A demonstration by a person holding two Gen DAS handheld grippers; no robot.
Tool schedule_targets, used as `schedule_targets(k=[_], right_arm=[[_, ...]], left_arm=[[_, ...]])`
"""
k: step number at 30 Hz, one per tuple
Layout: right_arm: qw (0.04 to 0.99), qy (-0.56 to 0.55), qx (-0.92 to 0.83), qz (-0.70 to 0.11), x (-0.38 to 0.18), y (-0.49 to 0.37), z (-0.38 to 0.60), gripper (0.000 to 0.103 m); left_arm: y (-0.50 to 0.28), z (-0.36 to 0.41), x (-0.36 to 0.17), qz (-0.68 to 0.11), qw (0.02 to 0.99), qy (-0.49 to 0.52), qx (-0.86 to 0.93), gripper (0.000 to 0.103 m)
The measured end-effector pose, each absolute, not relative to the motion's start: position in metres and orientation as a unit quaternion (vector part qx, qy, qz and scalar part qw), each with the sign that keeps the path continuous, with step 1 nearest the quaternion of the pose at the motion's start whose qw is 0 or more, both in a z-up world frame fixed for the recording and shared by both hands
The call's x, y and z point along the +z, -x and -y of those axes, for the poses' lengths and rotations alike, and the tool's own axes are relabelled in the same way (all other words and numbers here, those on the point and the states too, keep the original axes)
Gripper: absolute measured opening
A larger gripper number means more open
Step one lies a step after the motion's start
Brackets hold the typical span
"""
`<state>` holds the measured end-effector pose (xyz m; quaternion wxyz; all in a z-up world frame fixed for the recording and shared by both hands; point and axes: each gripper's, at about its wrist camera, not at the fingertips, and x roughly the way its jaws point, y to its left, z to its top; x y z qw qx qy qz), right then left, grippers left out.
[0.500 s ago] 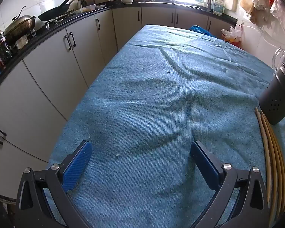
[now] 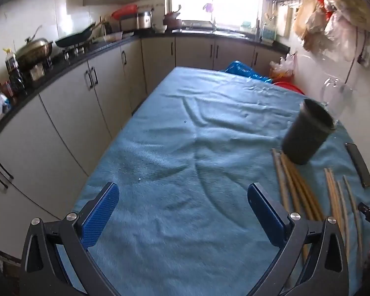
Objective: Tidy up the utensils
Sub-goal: 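Move both grippers toward the wooden chopsticks lying beside the black cup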
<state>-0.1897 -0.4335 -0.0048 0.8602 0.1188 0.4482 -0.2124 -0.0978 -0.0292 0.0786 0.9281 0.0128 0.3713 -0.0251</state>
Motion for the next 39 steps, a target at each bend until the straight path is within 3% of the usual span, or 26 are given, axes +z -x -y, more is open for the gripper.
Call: schedule_targets(k=[12, 39], right_arm=[[0.861, -0.122, -0.218, -0.442, 0.002, 0.222, 0.413, 0.103], [0.913, -0.114, -0.204, -0.336, 0.081, 0.277, 0.334, 0.103]], left_arm=[[0.151, 0.057, 0.121, -0.315, 0.947, -0.052, -0.033, 0.103], [0.196, 0.07, 0.139, -0.278, 0.956, -0.062, -0.064, 0.103]])
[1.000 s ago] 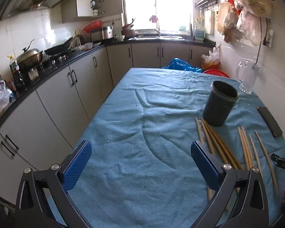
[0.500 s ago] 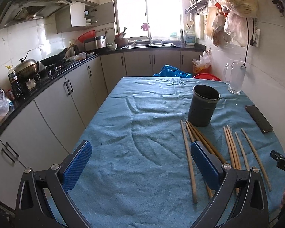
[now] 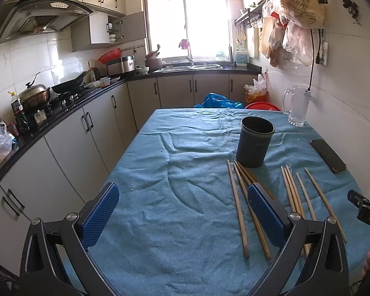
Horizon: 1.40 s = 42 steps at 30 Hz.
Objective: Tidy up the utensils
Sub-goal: 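Move both grippers toward the wooden chopsticks lying beside the black cup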
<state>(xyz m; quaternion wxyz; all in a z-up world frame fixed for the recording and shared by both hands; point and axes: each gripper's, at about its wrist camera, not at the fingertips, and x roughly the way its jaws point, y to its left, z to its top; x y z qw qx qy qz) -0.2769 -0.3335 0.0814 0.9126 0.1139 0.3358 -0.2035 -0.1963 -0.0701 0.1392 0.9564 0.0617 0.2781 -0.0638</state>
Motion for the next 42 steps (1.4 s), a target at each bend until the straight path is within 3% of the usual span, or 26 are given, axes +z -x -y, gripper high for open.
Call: schedule_targets(k=[19, 42], right_arm=[[0.922, -0.036, -0.208, -0.326, 0.098, 0.286, 0.288, 0.103], [0.919, -0.027, -0.22, -0.327, 0.1, 0.298, 0.281, 0.103]], left_arm=[[0.215, 0.069, 0.14, -0.266, 0.959, -0.065, -0.07, 0.103], [0.23, 0.057, 0.142, -0.262, 0.961, -0.047, -0.078, 0.103]])
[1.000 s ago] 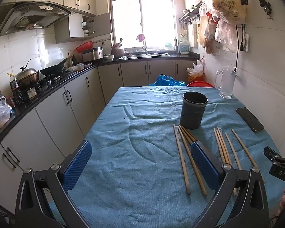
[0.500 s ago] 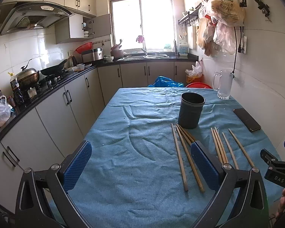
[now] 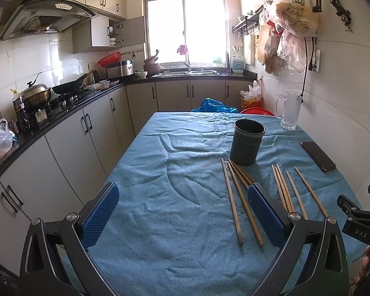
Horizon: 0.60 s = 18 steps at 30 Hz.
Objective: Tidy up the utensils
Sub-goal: 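Move both grippers toward the wooden chopsticks lying beside the black cup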
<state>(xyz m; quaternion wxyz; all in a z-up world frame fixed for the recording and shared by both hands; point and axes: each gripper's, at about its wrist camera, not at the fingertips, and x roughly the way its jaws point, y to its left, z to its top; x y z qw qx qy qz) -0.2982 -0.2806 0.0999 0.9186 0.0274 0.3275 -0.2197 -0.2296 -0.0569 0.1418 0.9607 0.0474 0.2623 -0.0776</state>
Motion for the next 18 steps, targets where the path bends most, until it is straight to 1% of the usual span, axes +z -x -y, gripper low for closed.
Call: schedule_targets(k=[11, 18], right_arm=[[0.915, -0.027, -0.221, -0.336, 0.093, 0.297, 0.281, 0.103], [0.912, -0.046, -0.213, -0.347, 0.086, 0.29, 0.294, 0.103]], left_arm=[[0.223, 0.058, 0.133, -0.279, 0.956, -0.047, -0.077, 0.103], [0.202, 0.06, 0.121, -0.311, 0.946, -0.045, -0.083, 0.103]])
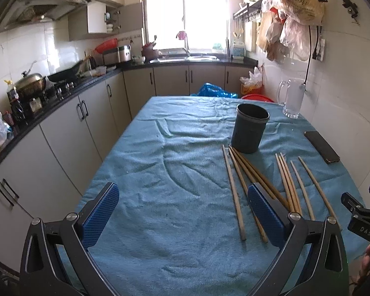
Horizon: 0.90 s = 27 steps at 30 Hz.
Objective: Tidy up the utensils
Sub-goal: 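Move both grippers toward the wooden chopsticks lying beside the black cup, then close the left gripper on a chopstick while the right gripper closes on another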
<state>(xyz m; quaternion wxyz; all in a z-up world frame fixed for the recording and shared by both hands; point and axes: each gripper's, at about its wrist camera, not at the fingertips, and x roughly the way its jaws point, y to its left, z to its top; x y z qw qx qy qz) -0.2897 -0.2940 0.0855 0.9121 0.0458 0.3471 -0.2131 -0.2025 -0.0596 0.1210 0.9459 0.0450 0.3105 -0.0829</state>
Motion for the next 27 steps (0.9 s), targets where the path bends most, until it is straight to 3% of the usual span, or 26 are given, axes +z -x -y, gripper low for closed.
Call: schedule_targets(k=[8, 10, 15, 20, 23, 27], right_arm=[[0.909, -0.126, -0.14, -0.372, 0.082, 0.264, 0.333, 0.102], [0.902, -0.148, -0.123, -0.386, 0.077, 0.253, 0.342, 0.098], [0.879, -0.173, -0.095, -0.433, 0.058, 0.221, 0.359, 0.075], [0.858, -0.175, -0.078, -0.477, 0.035, 0.191, 0.367, 0.053], [0.851, -0.169, -0.074, -0.491, 0.026, 0.179, 0.369, 0.048], [0.846, -0.158, -0.072, -0.504, 0.019, 0.166, 0.371, 0.04]], left_arm=[[0.145, 0.07, 0.098, -0.387, 0.914, -0.033, -0.116, 0.103], [0.13, 0.077, 0.092, -0.407, 0.903, -0.024, -0.133, 0.097], [0.092, 0.102, 0.074, -0.45, 0.876, -0.029, -0.169, 0.067], [0.059, 0.127, 0.048, -0.493, 0.847, -0.031, -0.197, 0.051], [0.045, 0.14, 0.034, -0.509, 0.836, -0.04, -0.204, 0.044], [0.03, 0.155, 0.022, -0.526, 0.824, -0.057, -0.204, 0.023]])
